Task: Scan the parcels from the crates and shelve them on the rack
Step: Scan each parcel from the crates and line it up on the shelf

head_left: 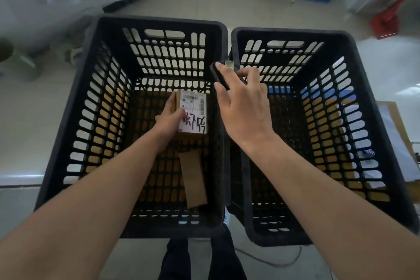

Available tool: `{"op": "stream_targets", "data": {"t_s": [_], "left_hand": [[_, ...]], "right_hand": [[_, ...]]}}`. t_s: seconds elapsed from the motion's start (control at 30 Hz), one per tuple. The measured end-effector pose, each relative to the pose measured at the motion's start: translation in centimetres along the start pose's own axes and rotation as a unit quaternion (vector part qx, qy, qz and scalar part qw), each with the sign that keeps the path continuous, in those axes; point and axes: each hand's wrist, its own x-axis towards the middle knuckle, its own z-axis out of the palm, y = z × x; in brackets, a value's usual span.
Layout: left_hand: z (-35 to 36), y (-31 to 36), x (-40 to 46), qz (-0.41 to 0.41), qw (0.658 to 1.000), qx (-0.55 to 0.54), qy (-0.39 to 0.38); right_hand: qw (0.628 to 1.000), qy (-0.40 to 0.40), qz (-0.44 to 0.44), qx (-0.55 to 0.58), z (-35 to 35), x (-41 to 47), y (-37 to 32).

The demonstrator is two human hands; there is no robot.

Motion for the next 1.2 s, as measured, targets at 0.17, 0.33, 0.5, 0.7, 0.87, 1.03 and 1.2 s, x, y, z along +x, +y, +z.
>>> {"op": "stream_targets", "data": {"t_s": [0.17, 0.33, 0.5, 0.7, 0.87, 1.03, 1.2], "left_hand": [[-0.8, 2.8, -3.5, 0.093, 0.994, -0.046, -0.038], [-2.6, 5.3, -6.7, 0.162, 0.985, -0.043, -0.038], [-4.9, 7.2, -9.4, 0.217, 0.976, -0.024, -0.01], [-7.4, 9.2, -12.7, 0.243, 0.969, 0.035, 0.022], [-9.7, 10.1, -14.5, 0.281, 0.954, 0.072, 0.069], [-11.6, 11.2, -15.9, 0.308, 0.943, 0.099, 0.083], [-13.0, 11.8, -16.7, 0.319, 0.937, 0.116, 0.083]], "right_hand": [[0.999, -0.026, -0.028, 0.02, -1.4, -0.8, -1.0], [0.996, -0.062, -0.064, -0.002, -3.8, -2.2, -2.1], [0.988, -0.123, -0.09, -0.033, -5.4, -3.1, -2.6], [0.969, -0.184, -0.117, -0.114, -7.4, -4.3, -4.2], [0.951, -0.215, -0.133, -0.177, -8.9, -4.9, -6.1], [0.933, -0.234, -0.148, -0.23, -9.4, -5.3, -7.6], [0.931, -0.226, -0.149, -0.245, -10.0, -6.0, -9.0]]}}
